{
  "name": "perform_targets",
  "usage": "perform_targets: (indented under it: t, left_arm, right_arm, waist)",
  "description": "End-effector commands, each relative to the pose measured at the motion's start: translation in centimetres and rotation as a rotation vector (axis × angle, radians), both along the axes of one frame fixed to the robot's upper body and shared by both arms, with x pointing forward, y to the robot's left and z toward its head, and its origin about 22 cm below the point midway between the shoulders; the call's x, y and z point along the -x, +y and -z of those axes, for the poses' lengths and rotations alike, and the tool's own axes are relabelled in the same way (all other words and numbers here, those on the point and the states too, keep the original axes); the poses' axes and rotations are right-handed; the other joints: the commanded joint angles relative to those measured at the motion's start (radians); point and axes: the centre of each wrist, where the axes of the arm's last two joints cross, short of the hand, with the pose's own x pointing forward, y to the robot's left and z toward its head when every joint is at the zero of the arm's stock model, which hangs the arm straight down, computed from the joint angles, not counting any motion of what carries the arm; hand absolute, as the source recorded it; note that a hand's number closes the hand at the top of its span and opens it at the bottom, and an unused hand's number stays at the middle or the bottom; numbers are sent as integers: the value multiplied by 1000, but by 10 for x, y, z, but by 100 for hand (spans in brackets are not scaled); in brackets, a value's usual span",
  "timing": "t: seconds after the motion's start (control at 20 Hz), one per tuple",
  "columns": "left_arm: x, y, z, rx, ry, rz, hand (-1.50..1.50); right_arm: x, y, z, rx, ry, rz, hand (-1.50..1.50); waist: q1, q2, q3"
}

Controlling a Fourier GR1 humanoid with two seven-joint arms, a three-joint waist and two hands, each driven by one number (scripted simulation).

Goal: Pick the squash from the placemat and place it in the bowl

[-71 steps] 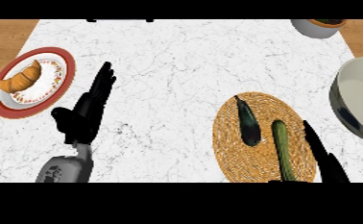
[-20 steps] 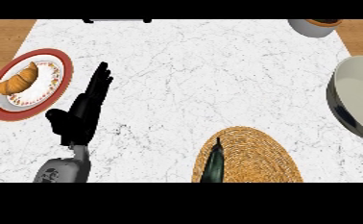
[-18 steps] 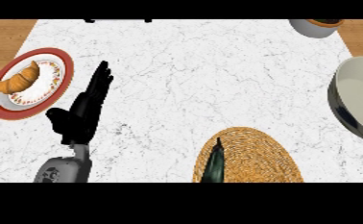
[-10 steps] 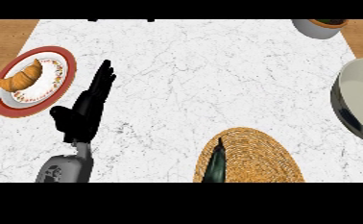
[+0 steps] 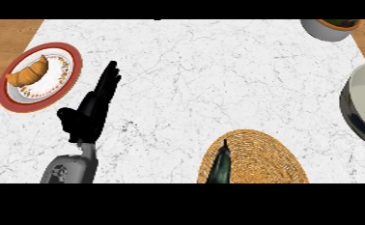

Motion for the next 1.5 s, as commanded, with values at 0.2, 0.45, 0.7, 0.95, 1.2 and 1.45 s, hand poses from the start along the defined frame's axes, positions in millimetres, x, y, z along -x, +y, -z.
perform_targets:
  t: [0.2,0.45,0.7,0.95,1.2,1.45]
  left_arm:
    - [-15,1,-12,14,5,4,0]
    - [0,-2,5,-4,1,1,0]
    - [2,-12,12,11,7,5,0]
    - [-1,-1,6,4,-2,-19,0]
    - [-17,10,-10,-3,-11,-3,0]
    - [-5,11,-5,14,0,-21,0]
  right_arm:
    - [-63,-36,56,62,27,112,150]
    - [-97,-56,85,96,30,136,150]
    - [-110,-75,127,129,151,121,150]
    - [-111,-93,147,5,330,66,-150]
    - [-131,-95,145,-135,309,-79,-150]
    - [-127,-101,158,-282,150,-117,-150]
  waist:
    - [12,3,1]
    - [5,-1,1]
    - [5,1,1]
    - [3,1,2]
    - [-1,1,2]
    - [-15,-4,1]
